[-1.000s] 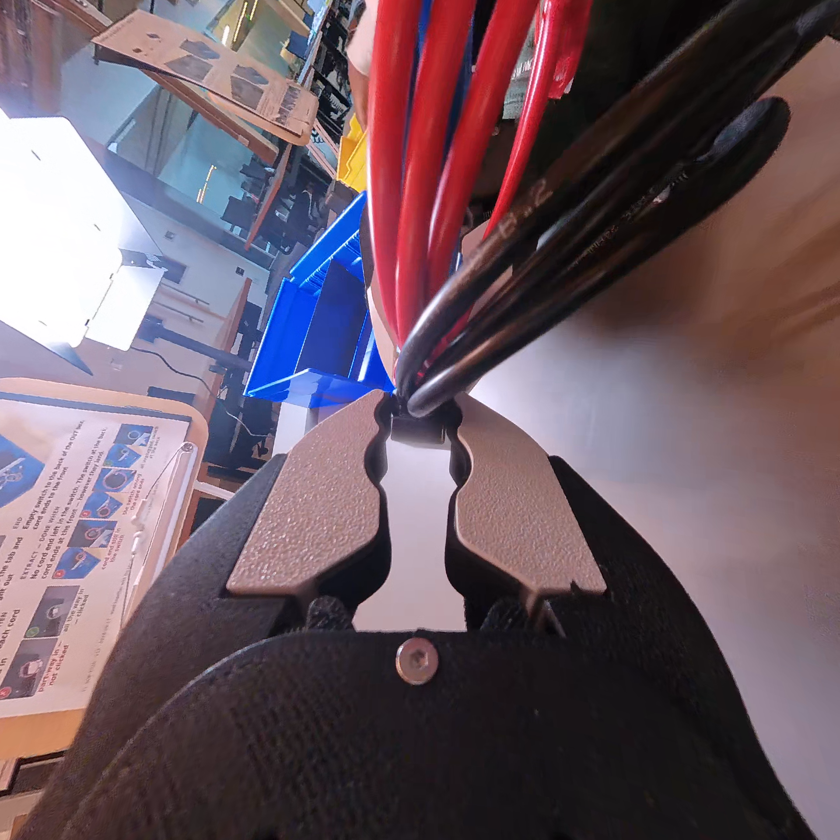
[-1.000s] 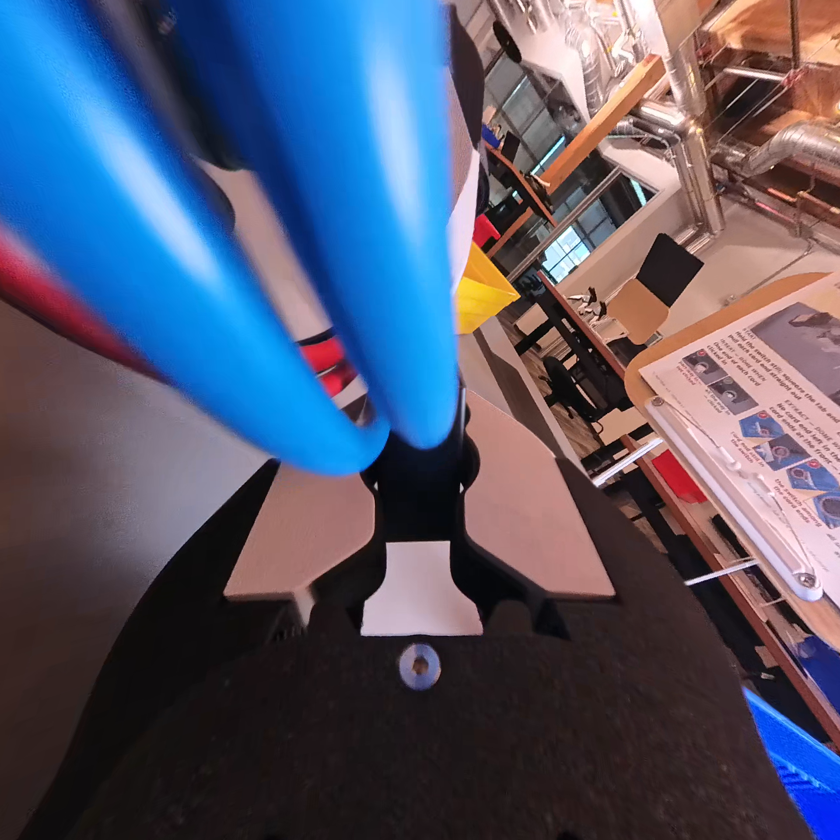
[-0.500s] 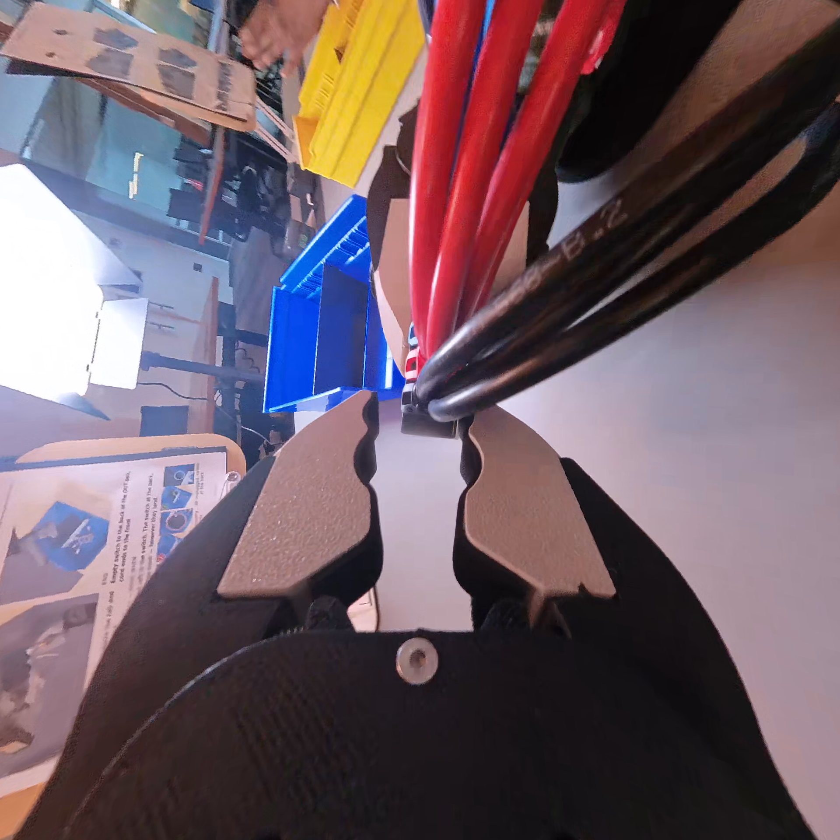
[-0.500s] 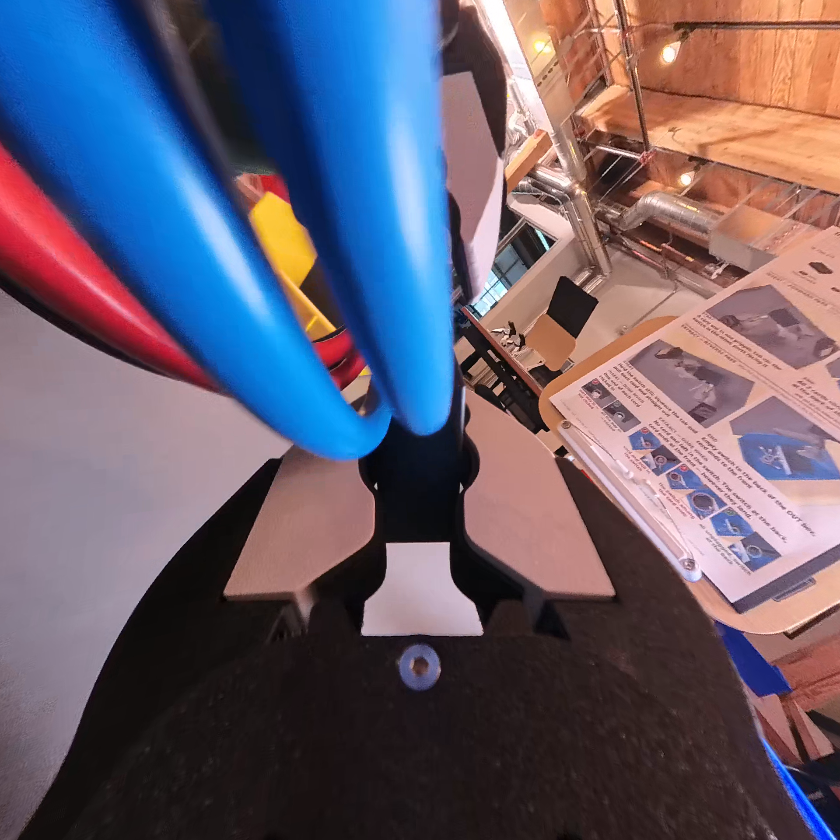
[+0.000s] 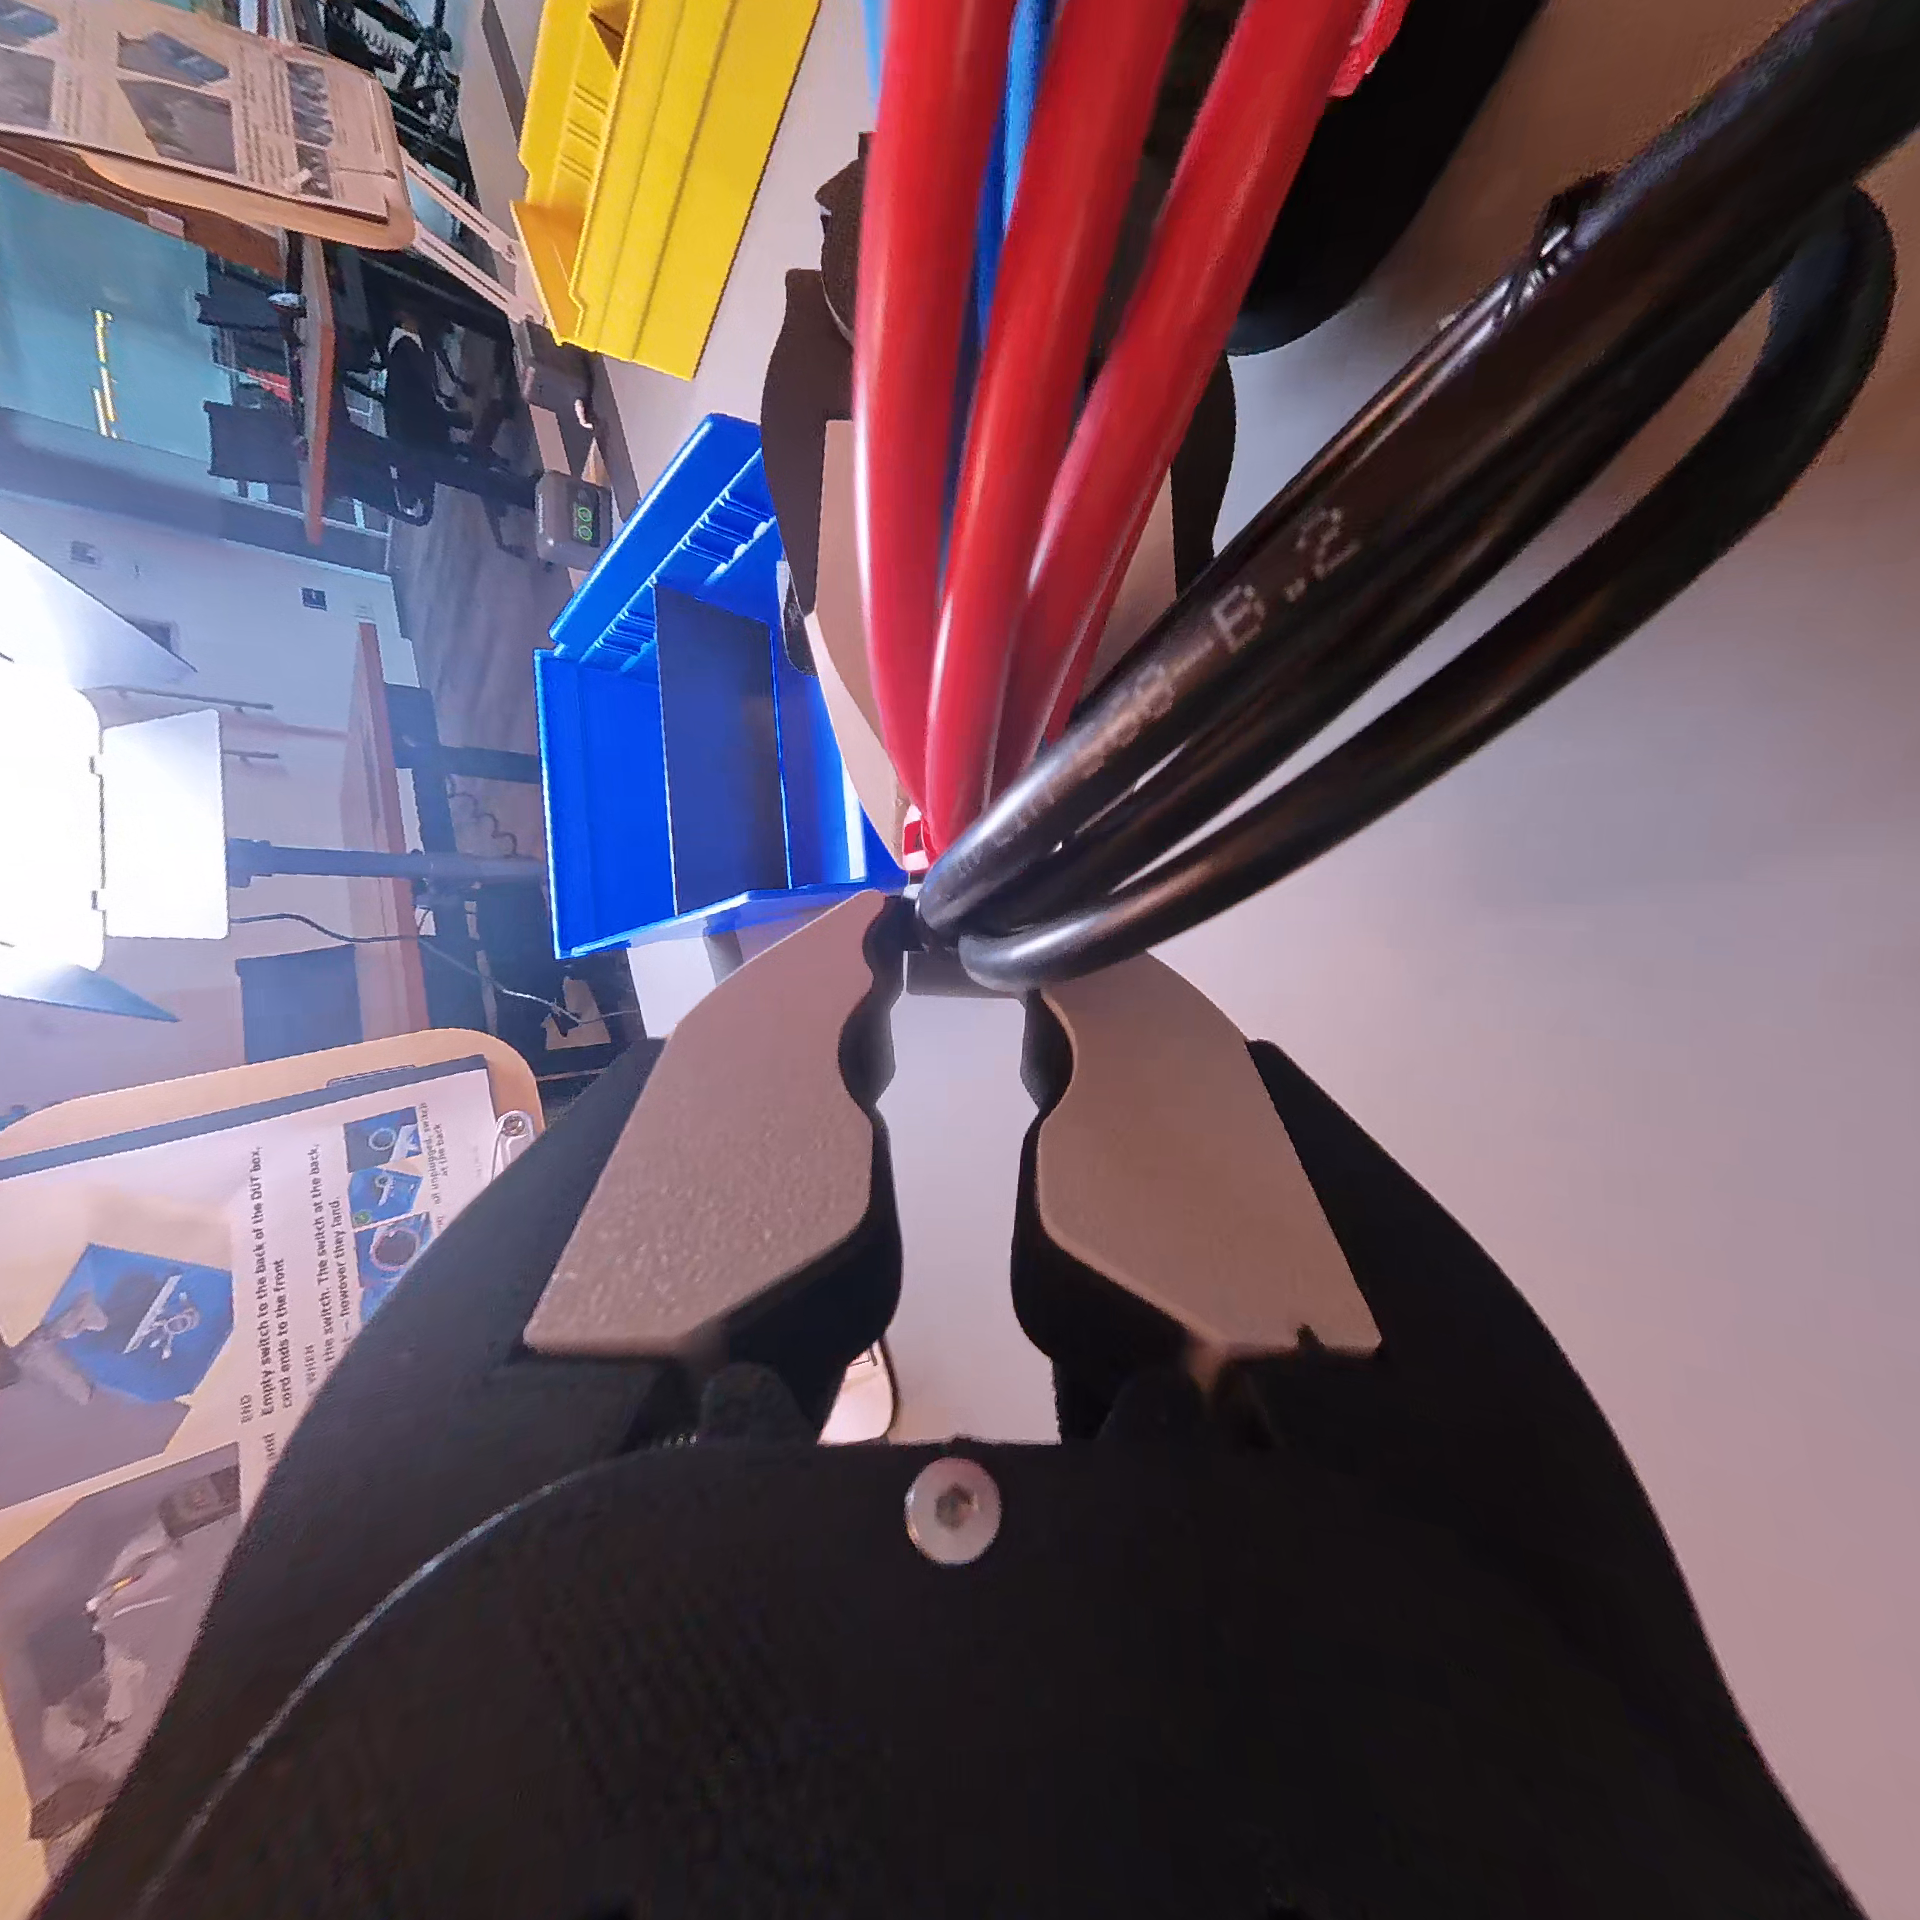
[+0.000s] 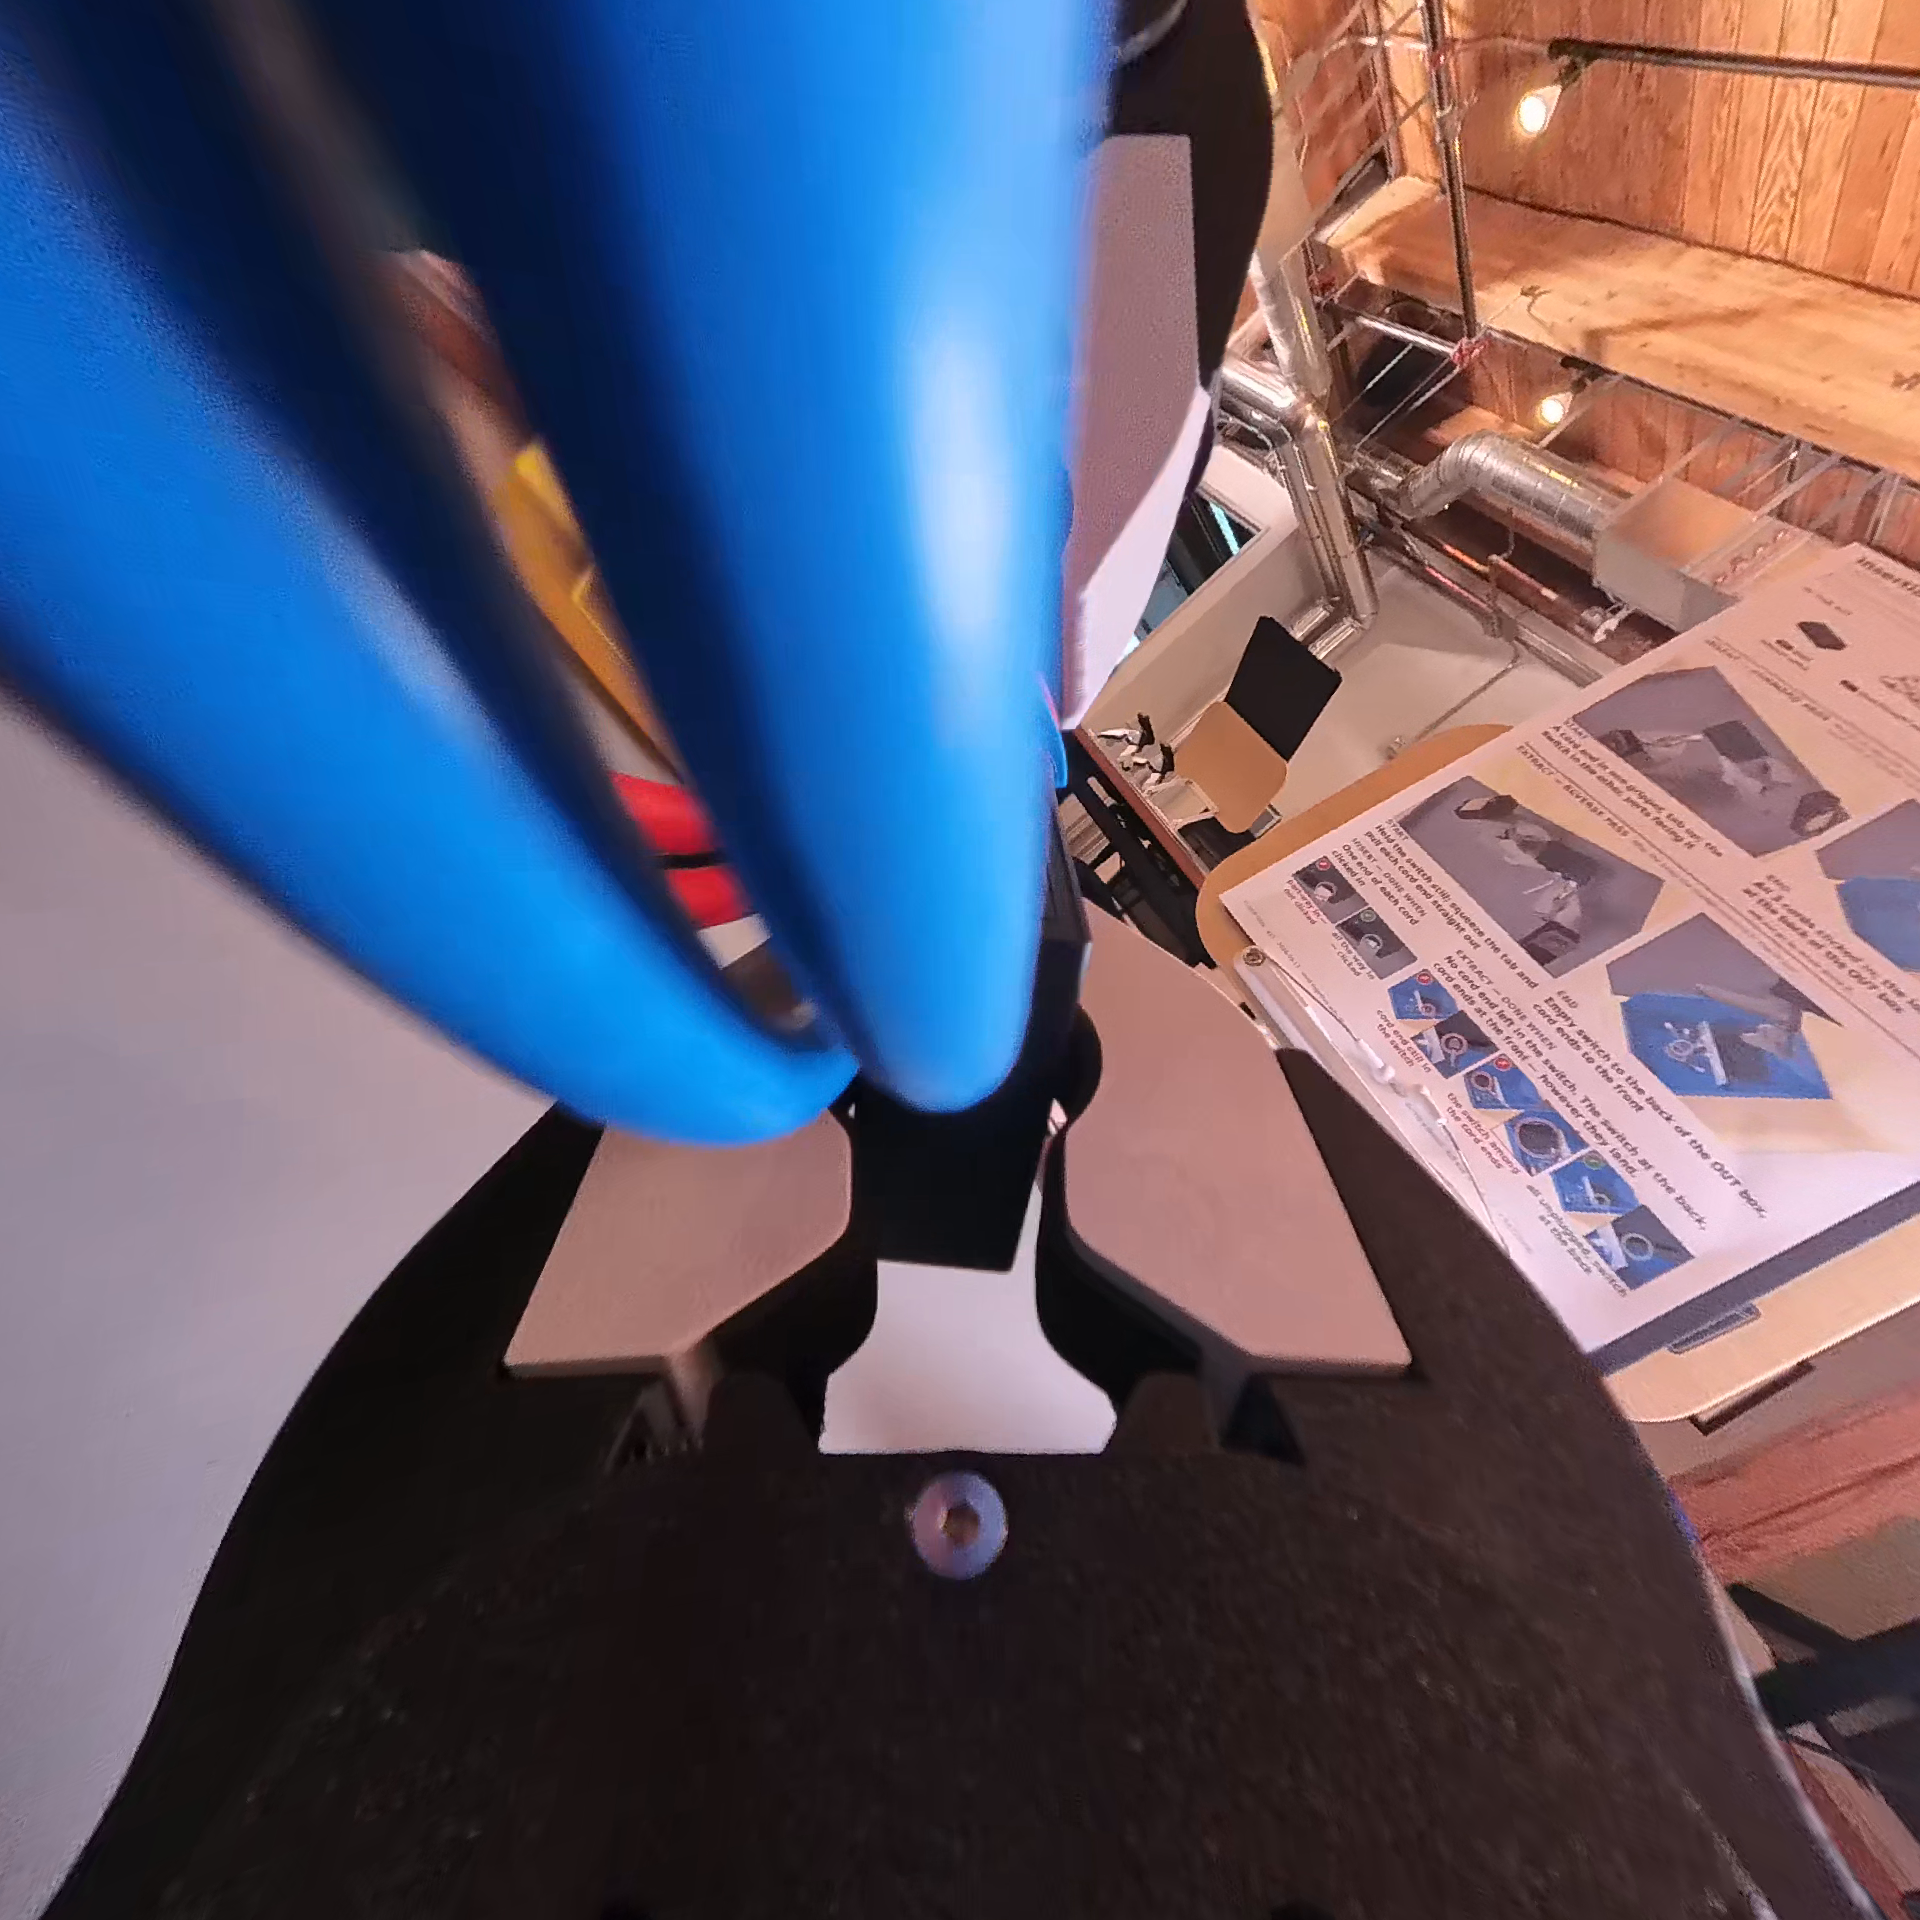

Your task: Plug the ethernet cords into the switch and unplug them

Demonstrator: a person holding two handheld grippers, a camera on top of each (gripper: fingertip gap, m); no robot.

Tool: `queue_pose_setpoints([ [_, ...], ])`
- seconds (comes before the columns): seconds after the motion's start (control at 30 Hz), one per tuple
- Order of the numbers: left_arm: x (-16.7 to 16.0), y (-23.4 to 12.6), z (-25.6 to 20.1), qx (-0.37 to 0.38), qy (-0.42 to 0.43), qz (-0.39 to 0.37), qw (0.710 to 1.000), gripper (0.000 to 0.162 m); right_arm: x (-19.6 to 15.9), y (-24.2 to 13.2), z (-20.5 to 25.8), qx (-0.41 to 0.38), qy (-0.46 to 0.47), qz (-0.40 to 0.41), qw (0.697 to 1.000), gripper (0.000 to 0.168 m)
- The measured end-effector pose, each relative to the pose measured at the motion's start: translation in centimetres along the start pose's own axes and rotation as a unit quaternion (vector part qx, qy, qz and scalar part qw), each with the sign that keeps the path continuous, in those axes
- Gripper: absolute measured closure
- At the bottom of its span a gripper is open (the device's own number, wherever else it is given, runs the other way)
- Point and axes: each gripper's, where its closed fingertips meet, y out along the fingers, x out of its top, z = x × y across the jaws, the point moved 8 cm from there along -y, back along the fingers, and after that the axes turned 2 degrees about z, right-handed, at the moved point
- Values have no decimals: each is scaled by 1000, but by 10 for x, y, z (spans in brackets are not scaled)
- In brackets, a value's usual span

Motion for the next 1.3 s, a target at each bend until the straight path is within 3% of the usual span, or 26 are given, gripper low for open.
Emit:
queue_pose_setpoints([
  [0.63,-9,1,-6,-1,-38,-40,998,139,8,-1,-4,25,-4,23,999,138],
  [0.87,-18,-24,16,31,-76,-66,994,151,4,-4,-8,15,-5,26,1000,138],
  [1.0,-24,-11,7,13,-62,-34,997,145,4,-2,-6,15,-8,23,1000,138],
  [1.3,-16,7,-7,4,-48,-63,997,146,4,-2,-1,33,4,7,999,137],
])
